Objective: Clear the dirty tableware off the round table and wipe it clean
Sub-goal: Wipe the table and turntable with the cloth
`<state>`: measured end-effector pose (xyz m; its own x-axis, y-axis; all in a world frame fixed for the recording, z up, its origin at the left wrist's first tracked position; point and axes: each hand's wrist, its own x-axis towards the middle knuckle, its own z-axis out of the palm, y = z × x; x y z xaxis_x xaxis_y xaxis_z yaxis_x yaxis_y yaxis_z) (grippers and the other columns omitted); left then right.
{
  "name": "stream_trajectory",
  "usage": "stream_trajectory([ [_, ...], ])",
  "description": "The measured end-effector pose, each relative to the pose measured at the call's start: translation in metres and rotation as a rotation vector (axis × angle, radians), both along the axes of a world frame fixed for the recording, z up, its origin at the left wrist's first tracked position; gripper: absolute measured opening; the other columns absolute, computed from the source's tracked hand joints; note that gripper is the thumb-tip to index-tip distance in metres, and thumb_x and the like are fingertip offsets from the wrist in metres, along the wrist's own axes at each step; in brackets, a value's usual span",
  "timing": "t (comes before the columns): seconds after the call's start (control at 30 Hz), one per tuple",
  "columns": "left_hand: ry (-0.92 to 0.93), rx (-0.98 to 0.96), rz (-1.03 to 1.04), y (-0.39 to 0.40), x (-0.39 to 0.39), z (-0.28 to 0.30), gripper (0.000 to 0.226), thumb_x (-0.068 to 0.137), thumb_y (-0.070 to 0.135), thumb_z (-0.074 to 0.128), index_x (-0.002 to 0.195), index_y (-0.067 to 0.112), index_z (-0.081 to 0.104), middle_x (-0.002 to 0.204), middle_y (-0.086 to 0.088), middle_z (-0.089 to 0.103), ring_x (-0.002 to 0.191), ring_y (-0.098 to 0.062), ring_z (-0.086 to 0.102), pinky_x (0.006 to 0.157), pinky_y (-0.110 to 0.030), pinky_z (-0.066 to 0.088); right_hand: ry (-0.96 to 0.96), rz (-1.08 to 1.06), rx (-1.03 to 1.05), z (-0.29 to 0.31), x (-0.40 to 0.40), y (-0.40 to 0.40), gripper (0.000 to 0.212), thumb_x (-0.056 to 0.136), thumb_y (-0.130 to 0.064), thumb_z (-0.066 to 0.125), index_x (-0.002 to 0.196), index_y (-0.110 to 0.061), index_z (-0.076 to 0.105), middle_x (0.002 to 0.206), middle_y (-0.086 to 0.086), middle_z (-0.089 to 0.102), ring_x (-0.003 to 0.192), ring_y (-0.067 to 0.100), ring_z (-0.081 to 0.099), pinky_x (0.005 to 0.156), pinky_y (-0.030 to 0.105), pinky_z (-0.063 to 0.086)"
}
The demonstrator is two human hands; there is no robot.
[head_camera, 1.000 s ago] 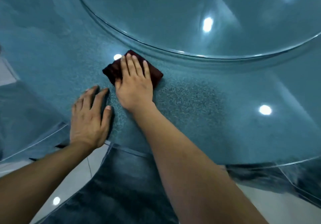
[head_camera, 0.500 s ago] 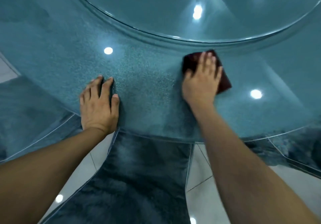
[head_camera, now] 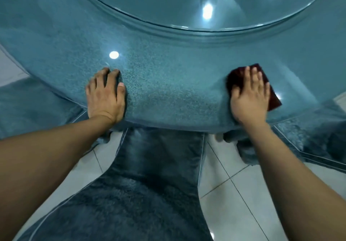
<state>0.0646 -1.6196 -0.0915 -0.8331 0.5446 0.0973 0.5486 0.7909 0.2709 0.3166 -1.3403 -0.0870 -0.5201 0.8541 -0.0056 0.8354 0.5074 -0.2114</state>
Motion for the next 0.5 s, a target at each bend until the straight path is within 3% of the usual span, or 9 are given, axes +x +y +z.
stream_trajectory([
  [0.13,0.006,0.019,0.007,-0.002,-0.002,-0.003,0.052,0.099,0.042,0.031,0.143,0.02,0.046,0.153,-0.013,0.038,0.135,-0.038,0.037,0.115,-0.054,0.025,-0.003,-0.16,-0.014,-0.003,-0.023,-0.024,0.075,0.091,-0.042,0.021,0.16,-0.014,0.009,0.168,0.007,0.007,0.154,0.021,0.004,0.124,0.048,0.001],
  [0.23,0.018,0.051,-0.009,-0.002,-0.004,-0.006,0.049,0.1,0.04,0.031,0.142,0.02,0.046,0.152,-0.013,0.038,0.135,-0.038,0.037,0.115,-0.052,0.023,0.065,0.117,0.057,-0.01,-0.092,-0.11,0.075,0.09,-0.041,0.028,0.159,-0.012,0.018,0.166,0.009,0.017,0.153,0.023,0.013,0.124,0.048,0.005],
  [0.33,0.028,0.091,-0.016,-0.005,-0.006,-0.009,0.048,0.099,0.038,0.03,0.14,0.021,0.049,0.152,-0.014,0.04,0.134,-0.037,0.038,0.114,-0.05,0.023,0.065,0.418,0.021,-0.008,-0.139,-0.201,0.071,0.094,-0.04,0.027,0.159,-0.014,0.019,0.166,0.005,0.017,0.154,0.02,0.01,0.124,0.046,0.004],
  [0.43,0.016,0.102,-0.022,-0.005,-0.007,-0.01,0.049,0.1,0.038,0.027,0.14,0.02,0.049,0.151,-0.015,0.04,0.133,-0.038,0.039,0.113,-0.05,0.024,0.057,0.529,0.005,-0.003,-0.135,-0.201,0.067,0.095,-0.041,0.028,0.158,-0.018,0.024,0.165,0.001,0.022,0.153,0.016,0.015,0.123,0.043,0.006],
  [0.5,0.02,0.093,-0.025,-0.005,-0.007,-0.009,0.049,0.1,0.039,0.027,0.141,0.021,0.048,0.151,-0.016,0.04,0.132,-0.039,0.039,0.113,-0.051,0.024,0.056,0.485,0.009,-0.002,-0.103,-0.171,0.068,0.093,-0.041,0.031,0.157,-0.019,0.028,0.163,0.001,0.027,0.152,0.017,0.02,0.124,0.042,0.008],
])
